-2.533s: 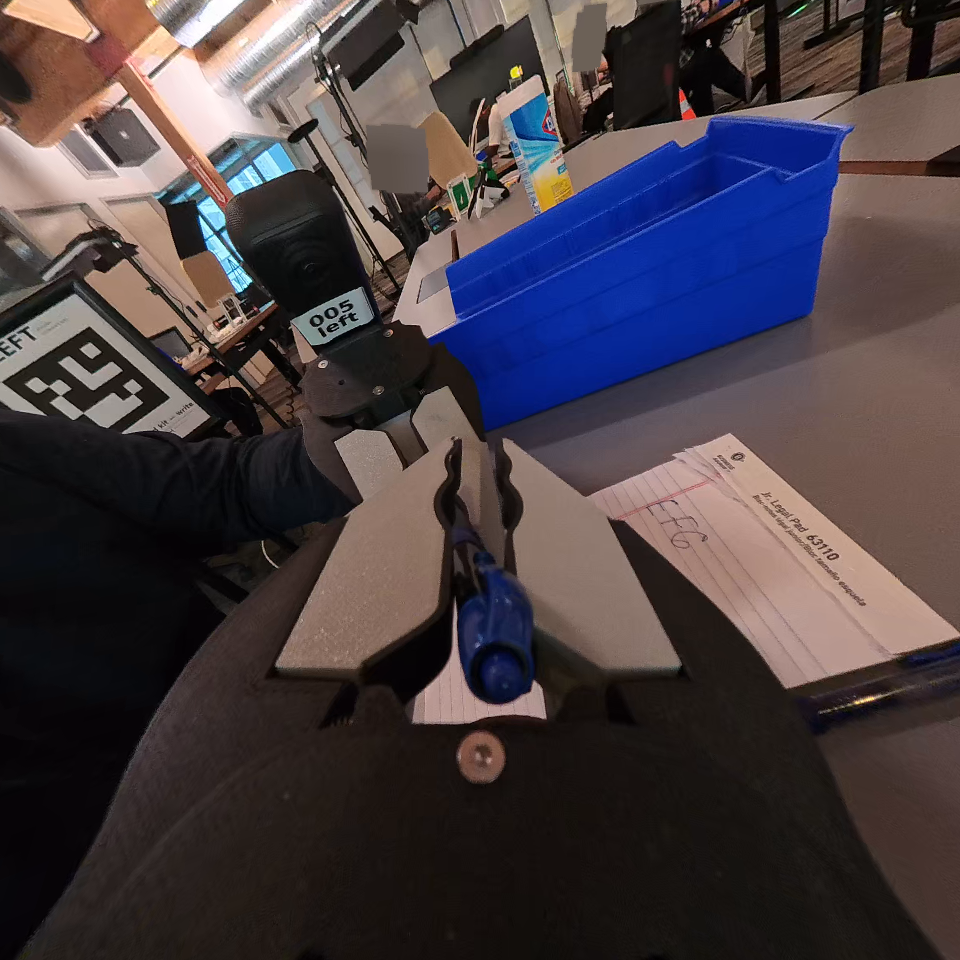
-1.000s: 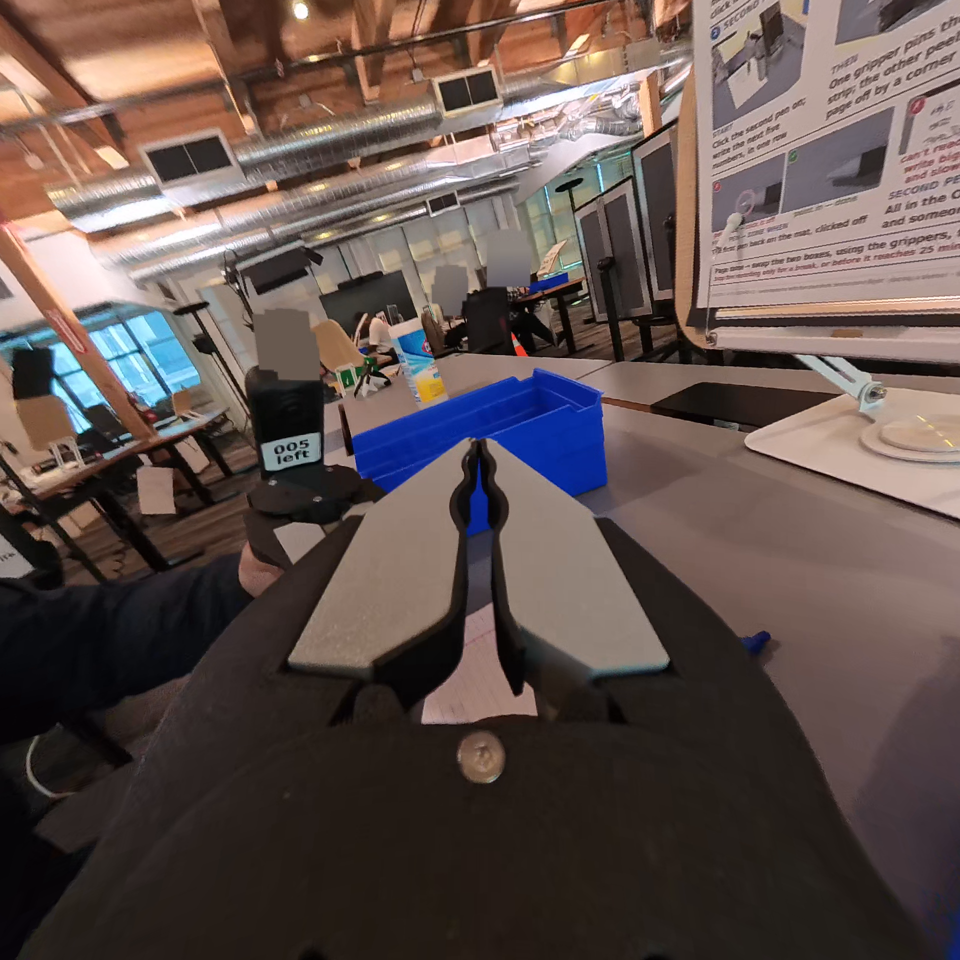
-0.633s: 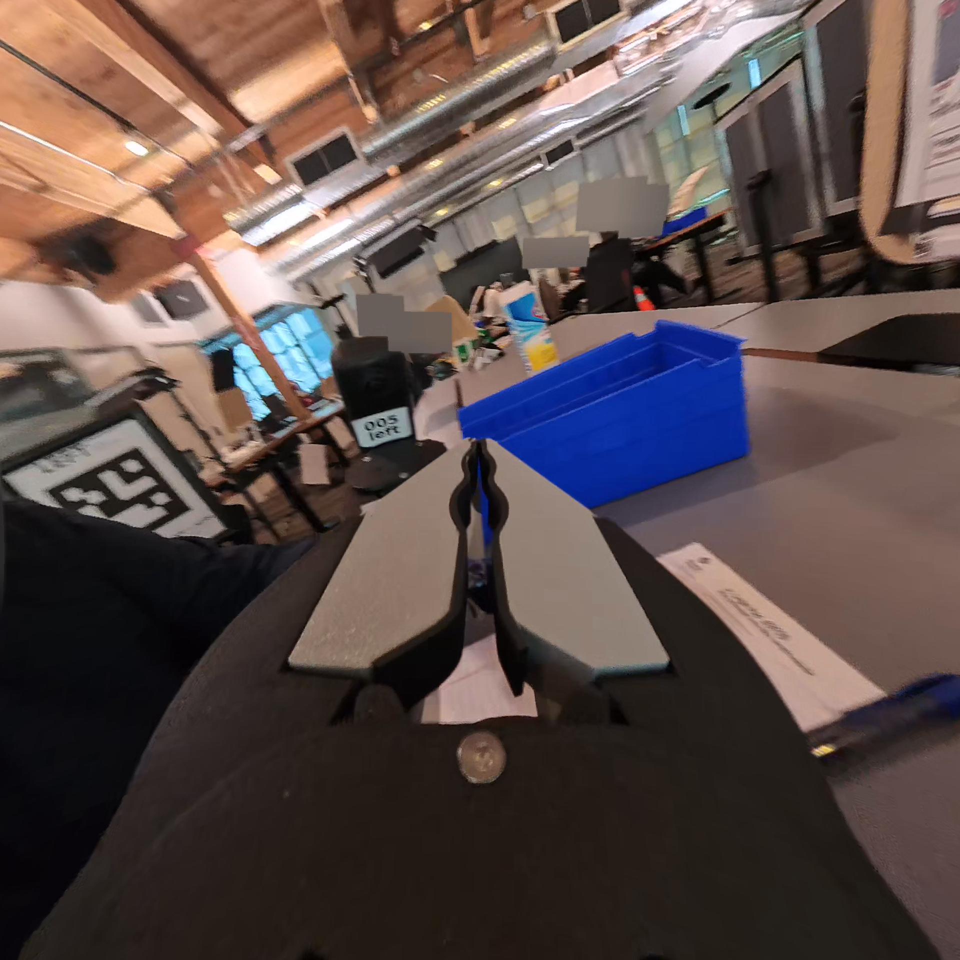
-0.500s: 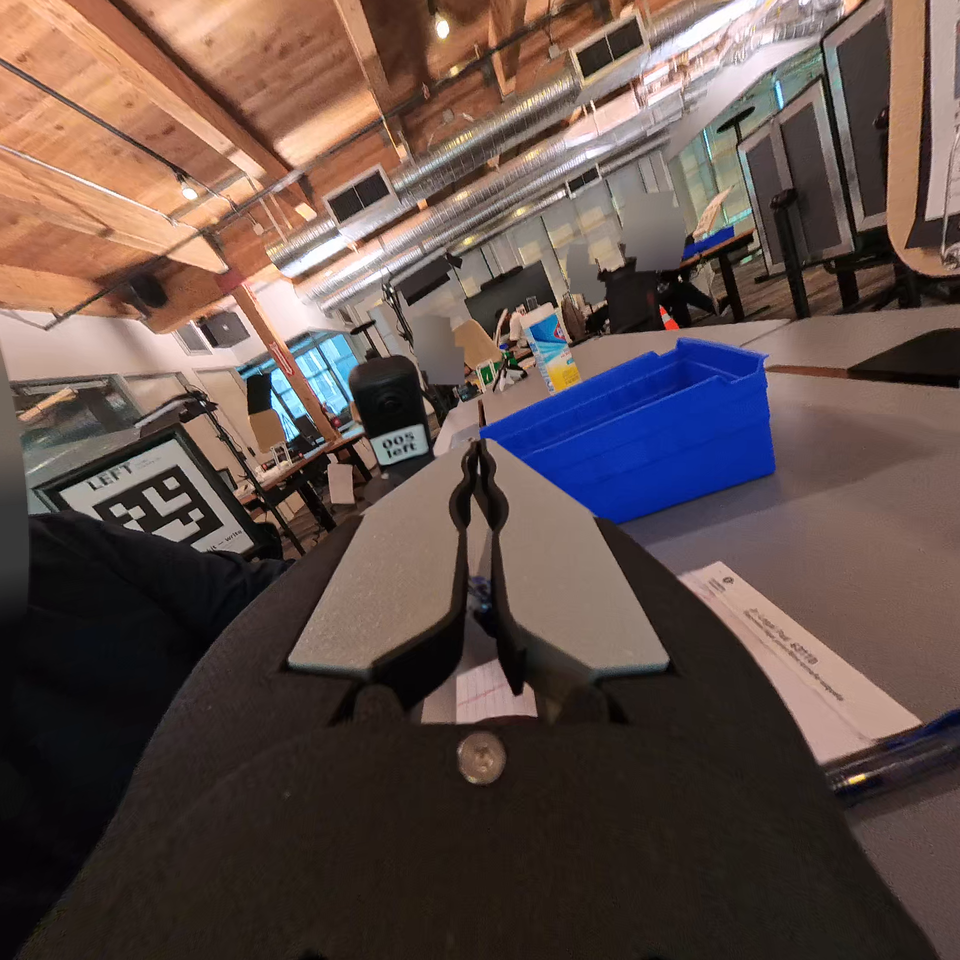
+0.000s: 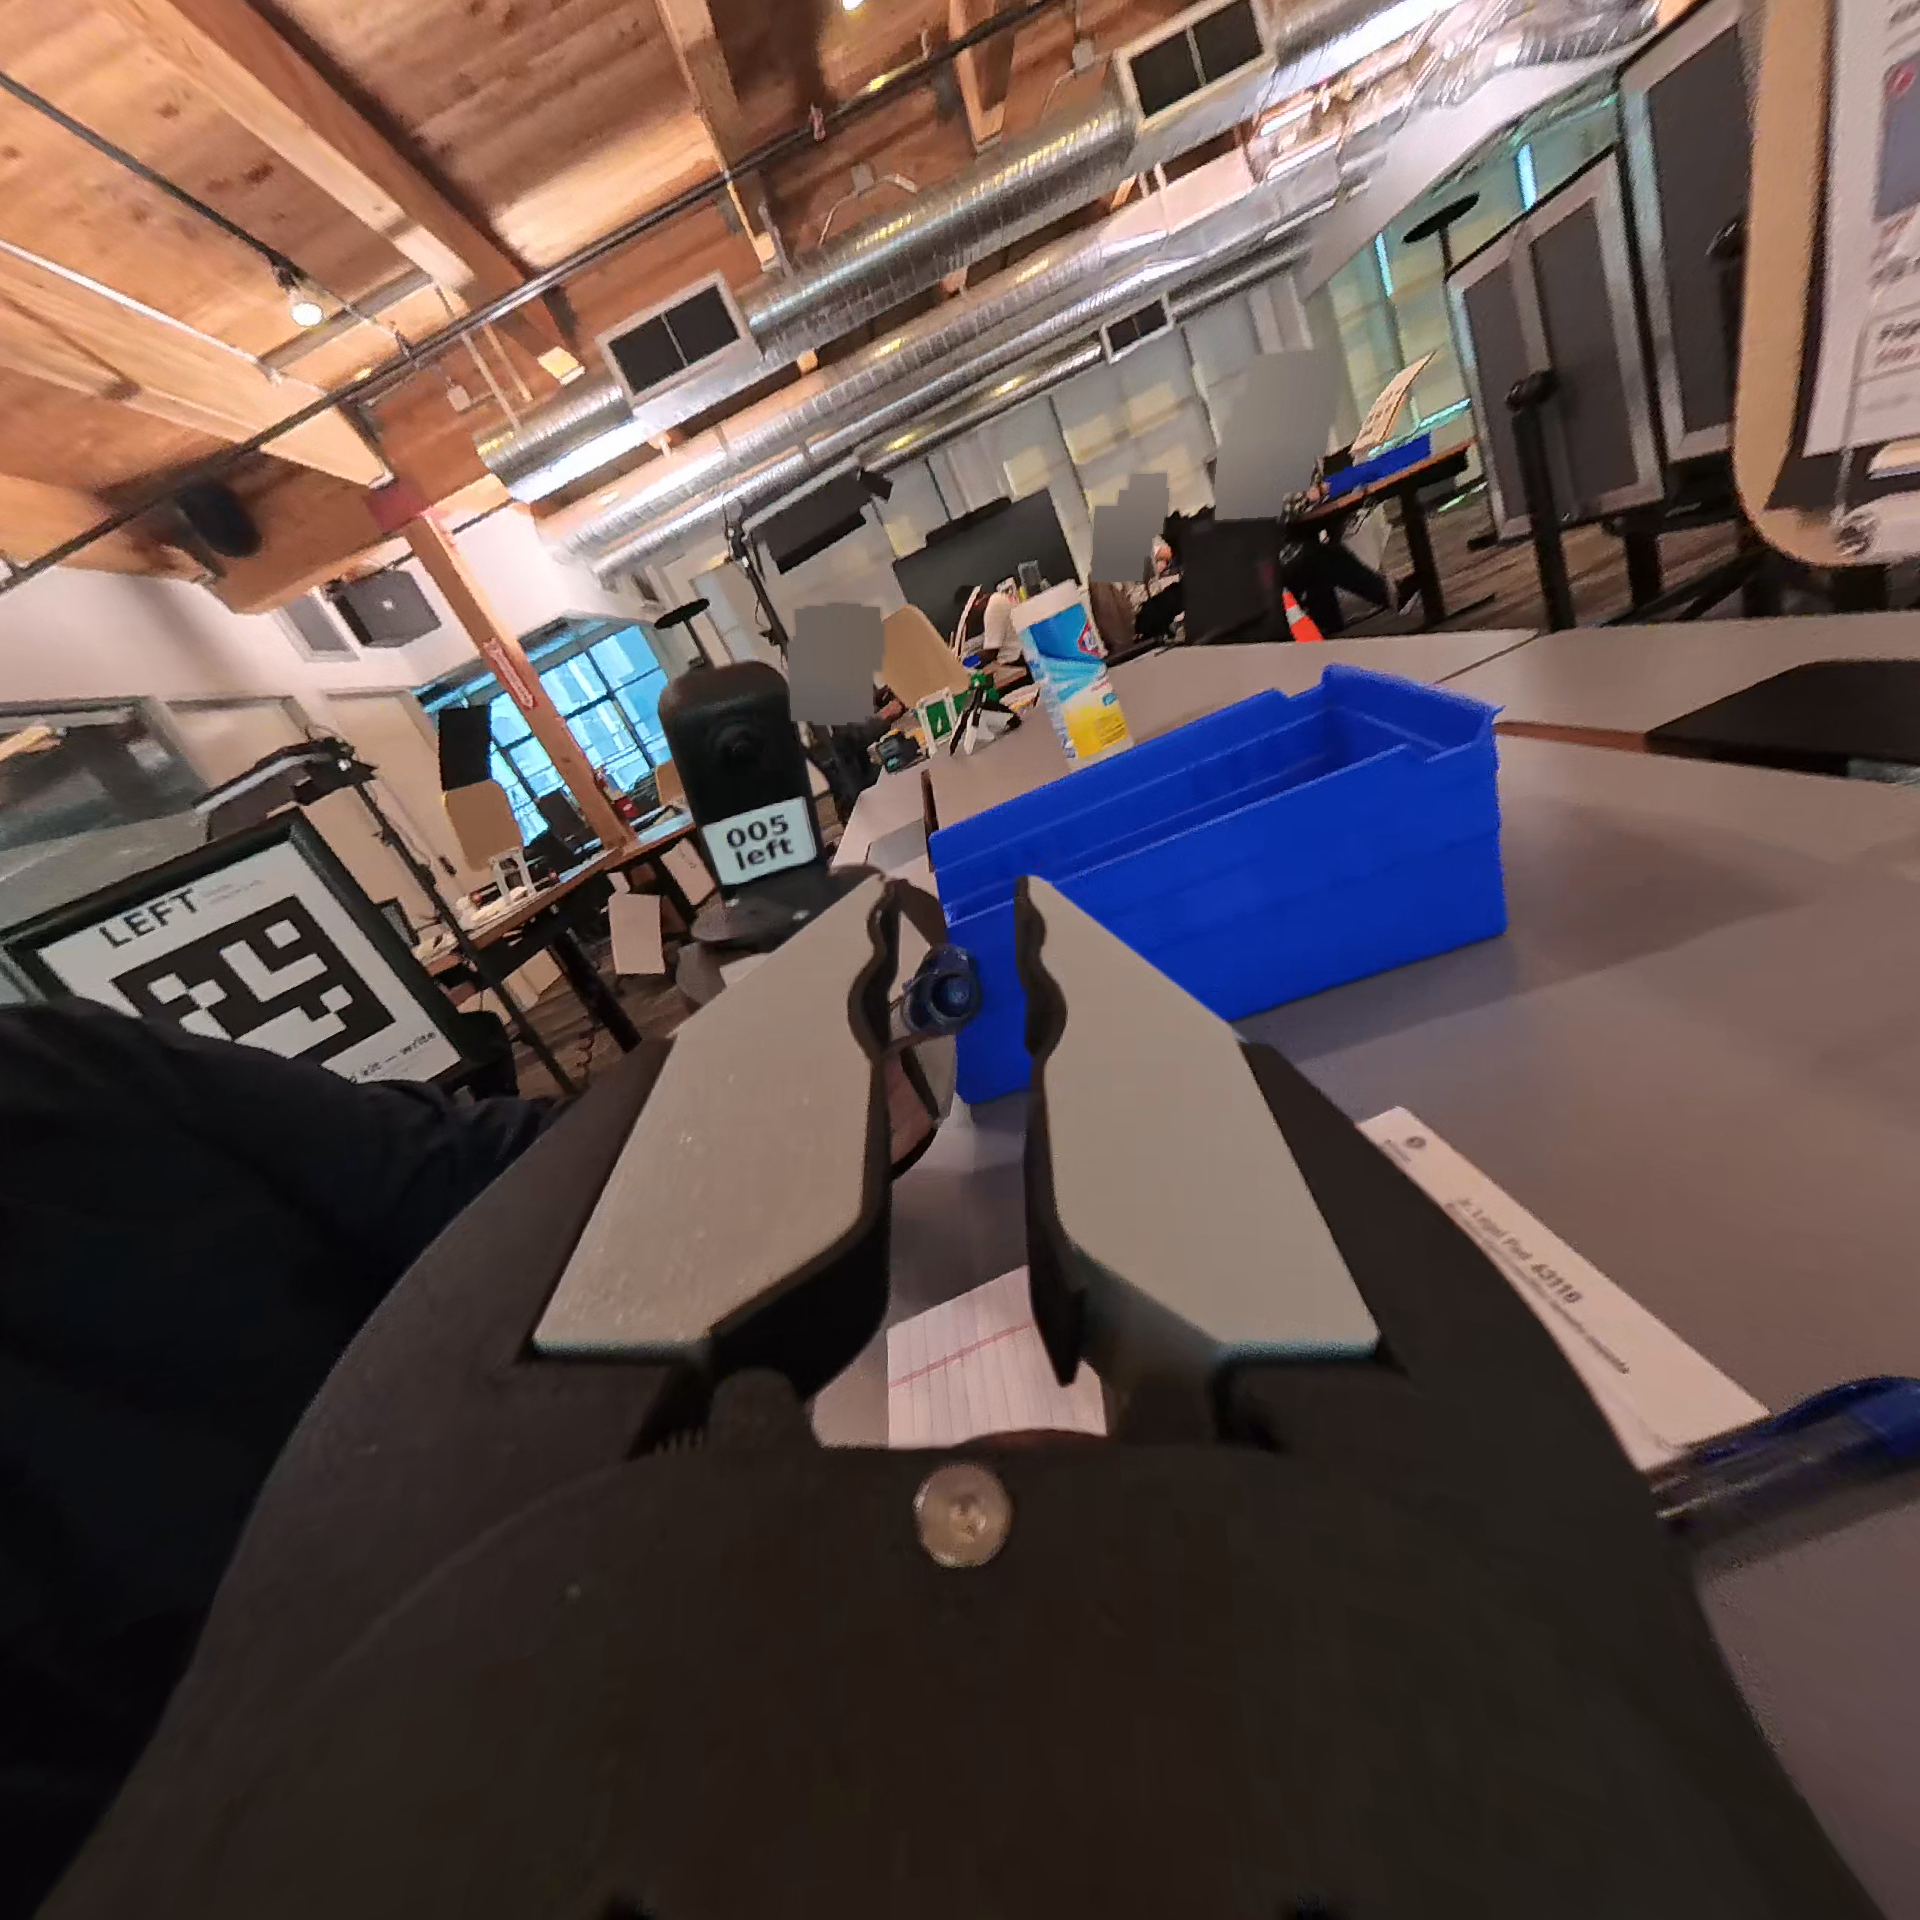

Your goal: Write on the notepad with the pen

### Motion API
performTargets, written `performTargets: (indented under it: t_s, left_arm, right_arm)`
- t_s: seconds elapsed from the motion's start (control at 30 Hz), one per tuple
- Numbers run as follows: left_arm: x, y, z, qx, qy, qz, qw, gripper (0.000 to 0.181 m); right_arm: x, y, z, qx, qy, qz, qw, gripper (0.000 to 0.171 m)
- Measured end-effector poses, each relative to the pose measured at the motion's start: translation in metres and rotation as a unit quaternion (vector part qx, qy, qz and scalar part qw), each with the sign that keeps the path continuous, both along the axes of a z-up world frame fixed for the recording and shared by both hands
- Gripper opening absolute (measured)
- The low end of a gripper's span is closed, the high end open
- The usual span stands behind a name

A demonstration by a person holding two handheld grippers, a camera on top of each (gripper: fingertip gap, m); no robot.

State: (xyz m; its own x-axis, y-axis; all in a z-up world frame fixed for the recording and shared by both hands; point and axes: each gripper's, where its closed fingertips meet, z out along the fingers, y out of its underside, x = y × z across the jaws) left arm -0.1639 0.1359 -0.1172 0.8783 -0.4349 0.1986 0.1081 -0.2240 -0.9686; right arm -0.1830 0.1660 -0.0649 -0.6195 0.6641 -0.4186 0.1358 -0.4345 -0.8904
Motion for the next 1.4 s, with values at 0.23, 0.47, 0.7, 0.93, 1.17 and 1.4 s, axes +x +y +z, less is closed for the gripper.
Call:
performTargets:
  t_s: [0.23, 0.47, 0.7, 0.93, 1.17, 1.4]
  left_arm:
    - [0.001, 0.003, -0.011, -0.024, 0.005, 0.002, 1.000, 0.008]
    - [0.011, 0.004, -0.025, -0.055, -0.008, -0.029, 0.998, 0.009]
    - [0.020, 0.003, -0.031, -0.071, -0.025, -0.058, 0.995, 0.010]
    - [0.019, 0.003, -0.036, -0.078, 0.000, -0.051, 0.996, 0.006]
    - [0.022, 0.001, -0.028, -0.066, -0.020, -0.063, 0.996, 0.006]
    - [0.022, 0.003, -0.032, -0.066, -0.001, -0.052, 0.996, 0.006]
  right_arm:
    - [-0.003, -0.016, -0.011, -0.020, -0.031, 0.050, 0.998, 0.004]
    - [-0.004, -0.021, -0.016, -0.008, -0.037, 0.049, 0.998, 0.004]
    - [-0.006, -0.039, -0.026, 0.024, -0.048, 0.063, 0.997, 0.004]
    - [-0.007, -0.050, -0.035, 0.034, -0.062, 0.080, 0.994, 0.005]
    - [-0.001, -0.016, 0.000, -0.008, 0.020, 0.008, 1.000, 0.000]
    - [-0.005, -0.023, -0.009, -0.006, 0.005, 0.020, 1.000, 0.000]
